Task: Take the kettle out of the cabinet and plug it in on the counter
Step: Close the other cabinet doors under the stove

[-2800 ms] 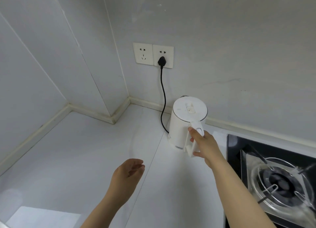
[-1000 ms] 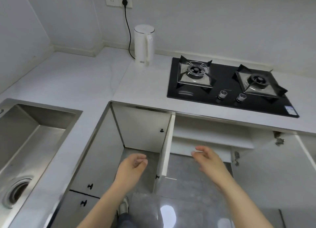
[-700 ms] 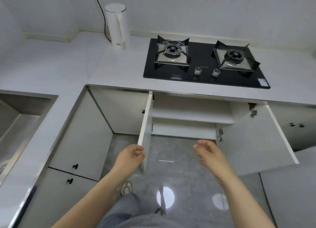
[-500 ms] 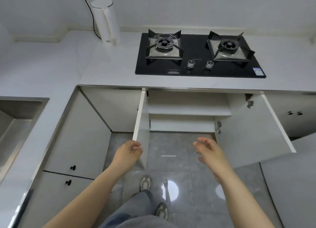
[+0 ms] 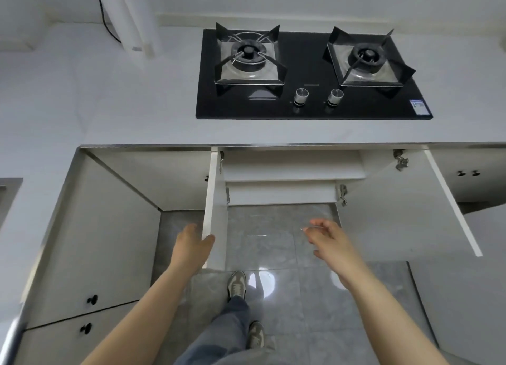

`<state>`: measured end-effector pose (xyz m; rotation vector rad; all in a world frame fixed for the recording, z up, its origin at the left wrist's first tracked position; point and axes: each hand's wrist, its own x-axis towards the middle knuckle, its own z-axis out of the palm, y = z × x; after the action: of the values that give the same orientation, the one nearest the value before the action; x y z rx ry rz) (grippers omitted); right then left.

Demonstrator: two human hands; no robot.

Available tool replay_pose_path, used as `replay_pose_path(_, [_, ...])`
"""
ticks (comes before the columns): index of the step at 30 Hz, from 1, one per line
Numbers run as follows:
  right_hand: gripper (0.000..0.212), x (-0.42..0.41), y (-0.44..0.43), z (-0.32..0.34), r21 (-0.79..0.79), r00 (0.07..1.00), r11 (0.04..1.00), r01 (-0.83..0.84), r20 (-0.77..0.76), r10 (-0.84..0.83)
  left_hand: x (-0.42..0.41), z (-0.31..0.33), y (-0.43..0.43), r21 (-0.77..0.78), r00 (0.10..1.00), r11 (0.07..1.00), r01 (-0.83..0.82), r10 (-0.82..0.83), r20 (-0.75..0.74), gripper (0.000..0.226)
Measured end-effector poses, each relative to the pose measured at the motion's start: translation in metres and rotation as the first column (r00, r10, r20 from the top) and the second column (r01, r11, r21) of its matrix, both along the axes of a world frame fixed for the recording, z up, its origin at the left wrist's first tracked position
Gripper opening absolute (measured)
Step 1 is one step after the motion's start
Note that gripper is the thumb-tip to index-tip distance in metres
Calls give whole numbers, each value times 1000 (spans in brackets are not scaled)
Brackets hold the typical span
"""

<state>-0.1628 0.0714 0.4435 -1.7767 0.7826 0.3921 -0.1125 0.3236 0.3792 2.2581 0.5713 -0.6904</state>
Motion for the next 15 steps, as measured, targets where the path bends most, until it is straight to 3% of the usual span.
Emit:
replay_pose_path(2, [32, 16, 4, -1, 1, 1000, 1000, -16, -14, 17, 8, -13, 3, -9, 993, 1000, -16, 14, -114, 58])
replay_pose_path(5, [26, 38, 7, -3, -3, 999, 999, -38, -37, 38, 17, -25, 0, -75, 980, 995, -72, 56, -191, 50])
replay_pose_path(15, [27, 75, -3, -14, 10, 999, 1000, 11, -54, -11, 53, -32, -23, -123, 982, 991, -52, 28, -188, 36])
